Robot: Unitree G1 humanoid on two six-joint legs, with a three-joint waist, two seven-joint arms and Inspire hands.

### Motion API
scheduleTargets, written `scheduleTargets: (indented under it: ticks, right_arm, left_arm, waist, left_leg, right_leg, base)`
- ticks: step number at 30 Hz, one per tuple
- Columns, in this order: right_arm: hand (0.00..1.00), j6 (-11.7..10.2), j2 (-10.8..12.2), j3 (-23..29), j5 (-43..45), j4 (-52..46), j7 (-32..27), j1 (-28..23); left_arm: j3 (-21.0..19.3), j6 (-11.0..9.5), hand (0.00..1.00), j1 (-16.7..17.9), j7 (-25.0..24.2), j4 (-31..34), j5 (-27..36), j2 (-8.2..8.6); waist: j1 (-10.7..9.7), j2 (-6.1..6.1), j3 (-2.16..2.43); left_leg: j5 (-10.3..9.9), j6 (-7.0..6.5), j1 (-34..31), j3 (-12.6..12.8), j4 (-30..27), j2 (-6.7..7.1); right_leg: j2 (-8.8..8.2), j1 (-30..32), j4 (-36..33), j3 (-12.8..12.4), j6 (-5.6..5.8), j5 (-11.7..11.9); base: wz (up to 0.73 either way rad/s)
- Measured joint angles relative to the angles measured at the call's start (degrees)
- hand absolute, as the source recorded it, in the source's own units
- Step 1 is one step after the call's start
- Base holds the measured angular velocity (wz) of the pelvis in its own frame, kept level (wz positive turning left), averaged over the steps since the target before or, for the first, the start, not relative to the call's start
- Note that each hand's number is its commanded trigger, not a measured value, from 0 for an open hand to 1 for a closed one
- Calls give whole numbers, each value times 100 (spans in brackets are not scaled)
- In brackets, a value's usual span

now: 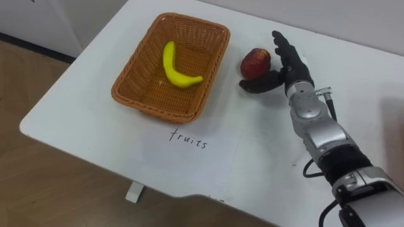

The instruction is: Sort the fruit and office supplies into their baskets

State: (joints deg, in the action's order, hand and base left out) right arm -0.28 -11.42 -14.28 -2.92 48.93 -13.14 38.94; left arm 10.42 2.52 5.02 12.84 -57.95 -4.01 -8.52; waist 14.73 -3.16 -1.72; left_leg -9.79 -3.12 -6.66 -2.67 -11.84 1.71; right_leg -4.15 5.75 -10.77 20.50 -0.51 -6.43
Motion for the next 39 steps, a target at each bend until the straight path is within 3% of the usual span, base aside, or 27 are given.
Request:
scheduleTargets:
  ticks: [25, 34, 39]
  right_arm:
    - [0, -298, -82, -3, 123, 218, -56, 170]
    - [0, -592, -108, 1, 123, 409, -62, 199]
    - [0, -611, -117, 0, 122, 638, -66, 349]
  left_arm:
    - [157, -9, 0, -51, -6, -6, 7, 18]
    - [160, -14, 0, -96, -113, -174, 2, 20]
    - [162, -11, 0, -95, -130, -177, 2, 19]
  waist:
    - [132, 79, -50]
    - [138, 116, -73]
    - [149, 116, -73]
  left_leg:
    - [19, 11, -197, -43, 17, 3]
    - [23, 18, -268, -59, 6, 3]
    - [29, 20, -290, -80, 7, 5]
  right_leg:
    - [22, 202, 2, 33, 0, 0]
    - [22, 248, 1, 76, -1, 0]
    - [20, 248, -5, 144, -1, 0]
  base:
    - [0]
    - [0]
    - [1]
